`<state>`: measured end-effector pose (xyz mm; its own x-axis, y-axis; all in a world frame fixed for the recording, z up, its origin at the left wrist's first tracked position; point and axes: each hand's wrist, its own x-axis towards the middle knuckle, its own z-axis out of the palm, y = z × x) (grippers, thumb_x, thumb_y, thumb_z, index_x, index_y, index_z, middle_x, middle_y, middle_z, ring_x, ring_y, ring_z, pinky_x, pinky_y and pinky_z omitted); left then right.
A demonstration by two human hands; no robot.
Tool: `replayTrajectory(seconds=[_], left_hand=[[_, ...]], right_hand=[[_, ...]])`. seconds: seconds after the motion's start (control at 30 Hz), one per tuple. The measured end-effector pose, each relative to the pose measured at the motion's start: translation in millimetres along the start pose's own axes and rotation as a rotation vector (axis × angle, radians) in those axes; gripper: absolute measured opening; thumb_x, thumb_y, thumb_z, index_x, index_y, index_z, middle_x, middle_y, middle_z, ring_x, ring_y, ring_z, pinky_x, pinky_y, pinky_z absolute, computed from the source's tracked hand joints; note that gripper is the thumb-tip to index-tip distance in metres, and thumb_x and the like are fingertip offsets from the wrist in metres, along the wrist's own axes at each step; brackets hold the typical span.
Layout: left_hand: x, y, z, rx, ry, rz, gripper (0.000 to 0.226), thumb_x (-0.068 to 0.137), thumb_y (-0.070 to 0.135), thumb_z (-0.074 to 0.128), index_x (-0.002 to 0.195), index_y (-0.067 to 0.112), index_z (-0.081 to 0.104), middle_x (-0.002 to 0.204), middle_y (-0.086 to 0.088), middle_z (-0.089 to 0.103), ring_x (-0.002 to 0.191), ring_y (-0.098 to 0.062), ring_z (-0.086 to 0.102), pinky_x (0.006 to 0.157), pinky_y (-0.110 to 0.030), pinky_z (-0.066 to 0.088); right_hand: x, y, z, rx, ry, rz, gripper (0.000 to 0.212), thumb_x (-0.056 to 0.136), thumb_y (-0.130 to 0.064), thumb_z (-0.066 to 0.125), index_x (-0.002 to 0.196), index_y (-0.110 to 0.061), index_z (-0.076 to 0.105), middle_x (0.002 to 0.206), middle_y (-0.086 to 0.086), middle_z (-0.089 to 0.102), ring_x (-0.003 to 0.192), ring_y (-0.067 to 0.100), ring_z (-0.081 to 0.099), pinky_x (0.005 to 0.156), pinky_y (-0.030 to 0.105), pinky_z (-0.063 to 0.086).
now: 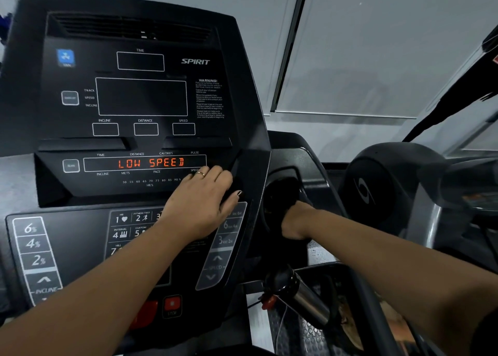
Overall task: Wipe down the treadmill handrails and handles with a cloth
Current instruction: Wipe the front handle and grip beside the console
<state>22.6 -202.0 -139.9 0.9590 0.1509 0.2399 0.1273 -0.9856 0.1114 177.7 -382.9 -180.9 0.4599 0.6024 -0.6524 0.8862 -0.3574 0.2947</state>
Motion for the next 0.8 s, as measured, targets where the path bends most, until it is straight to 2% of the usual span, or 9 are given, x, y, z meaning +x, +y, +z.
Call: replayTrajectory(seconds=[0.17, 0.33, 0.4, 0.5, 0.57, 0.6, 0.67, 0.7, 0.8], left_hand=[[-0.4, -1.3, -0.6, -0.013, -0.006, 0.006, 0.040, 0.095, 0.055, 0.020, 0.099, 0.025, 0.045, 0.100, 0.009, 0.047, 0.095, -0.016, 0.047, 0.086, -0.036, 0.044], [-0.6, -2.5, -0.9, -0.019, -0.009, 0.007, 0.039, 0.095, 0.056, 0.020, 0.099, 0.026, 0.045, 0.100, 0.011, 0.047, 0.095, -0.014, 0.046, 0.086, -0.035, 0.044], [-0.5, -2.6, -1.4, -0.023, -0.009, 0.005, 0.040, 0.095, 0.056, 0.019, 0.099, 0.026, 0.045, 0.100, 0.011, 0.047, 0.095, -0.014, 0.046, 0.086, -0.034, 0.044], [-0.5, -2.9, -1.1, -0.029, -0.006, 0.005, 0.038, 0.095, 0.055, 0.021, 0.098, 0.026, 0.045, 0.099, 0.011, 0.046, 0.094, -0.013, 0.045, 0.085, -0.034, 0.044], [-0.6, -3.1, -0.6, -0.034, -0.007, 0.006, 0.035, 0.095, 0.055, 0.022, 0.097, 0.027, 0.044, 0.099, 0.011, 0.046, 0.093, -0.013, 0.044, 0.085, -0.034, 0.044], [-0.7, -3.4, -0.2, -0.035, -0.006, 0.006, 0.035, 0.095, 0.055, 0.023, 0.097, 0.027, 0.044, 0.098, 0.011, 0.045, 0.093, -0.013, 0.044, 0.085, -0.034, 0.044], [-0.8, -3.5, 0.2, -0.038, 0.000, 0.007, 0.035, 0.095, 0.055, 0.023, 0.096, 0.026, 0.044, 0.098, 0.011, 0.046, 0.093, -0.013, 0.044, 0.085, -0.035, 0.044], [-0.9, -3.6, 0.3, -0.038, 0.003, 0.007, 0.036, 0.095, 0.055, 0.023, 0.096, 0.026, 0.044, 0.098, 0.011, 0.046, 0.093, -0.013, 0.044, 0.085, -0.035, 0.044], [-0.1, -3.1, 1.3, -0.032, 0.006, 0.009, 0.037, 0.095, 0.055, 0.022, 0.096, 0.026, 0.044, 0.098, 0.011, 0.046, 0.093, -0.014, 0.045, 0.085, -0.036, 0.044]], right_hand=[[7.7, -4.4, 3.6, -0.081, -0.023, 0.070, 0.056, 0.095, -0.023, 0.037, 0.150, -0.013, 0.033, 0.155, 0.011, 0.034, 0.144, 0.029, 0.029, 0.116, 0.040, 0.023], [18.1, -5.5, 7.1, -0.213, -0.051, 0.107, 0.064, 0.095, -0.028, 0.035, 0.155, -0.016, 0.016, 0.163, 0.009, 0.014, 0.150, 0.032, 0.006, 0.120, 0.051, 0.005], [12.7, -7.2, -0.4, -0.182, -0.066, 0.115, 0.064, 0.096, -0.028, 0.037, 0.155, -0.015, 0.016, 0.162, 0.010, 0.014, 0.150, 0.032, 0.006, 0.121, 0.050, 0.007], [-10.7, -12.7, -24.4, -0.004, -0.029, 0.096, 0.057, 0.096, -0.022, 0.042, 0.150, -0.009, 0.031, 0.157, 0.012, 0.030, 0.146, 0.031, 0.025, 0.117, 0.043, 0.021], [-22.3, -12.3, -36.8, 0.115, -0.047, 0.084, 0.044, 0.096, -0.016, 0.042, 0.138, -0.007, 0.051, 0.138, 0.012, 0.055, 0.127, 0.029, 0.051, 0.103, 0.037, 0.040], [-25.0, -10.5, -38.4, 0.206, -0.104, 0.072, 0.035, 0.096, -0.014, 0.042, 0.124, -0.007, 0.061, 0.114, 0.010, 0.065, 0.104, 0.027, 0.063, 0.086, 0.031, 0.050], [-23.8, -6.9, -34.0, 0.454, -0.245, 0.056, 0.027, 0.097, -0.009, 0.039, 0.084, -0.009, 0.063, 0.074, 0.005, 0.056, 0.059, 0.018, 0.054, 0.048, 0.019, 0.046], [-23.9, -4.8, -33.8, 0.543, -0.273, 0.043, 0.031, 0.097, -0.007, 0.039, 0.072, -0.011, 0.057, 0.067, 0.004, 0.051, 0.053, 0.016, 0.047, 0.040, 0.016, 0.040], [-24.2, 5.3, -27.5, 0.729, -0.247, 0.016, 0.029, 0.091, -0.008, 0.043, 0.065, -0.014, 0.051, 0.062, 0.002, 0.047, 0.052, 0.016, 0.041, 0.045, 0.021, 0.036]])
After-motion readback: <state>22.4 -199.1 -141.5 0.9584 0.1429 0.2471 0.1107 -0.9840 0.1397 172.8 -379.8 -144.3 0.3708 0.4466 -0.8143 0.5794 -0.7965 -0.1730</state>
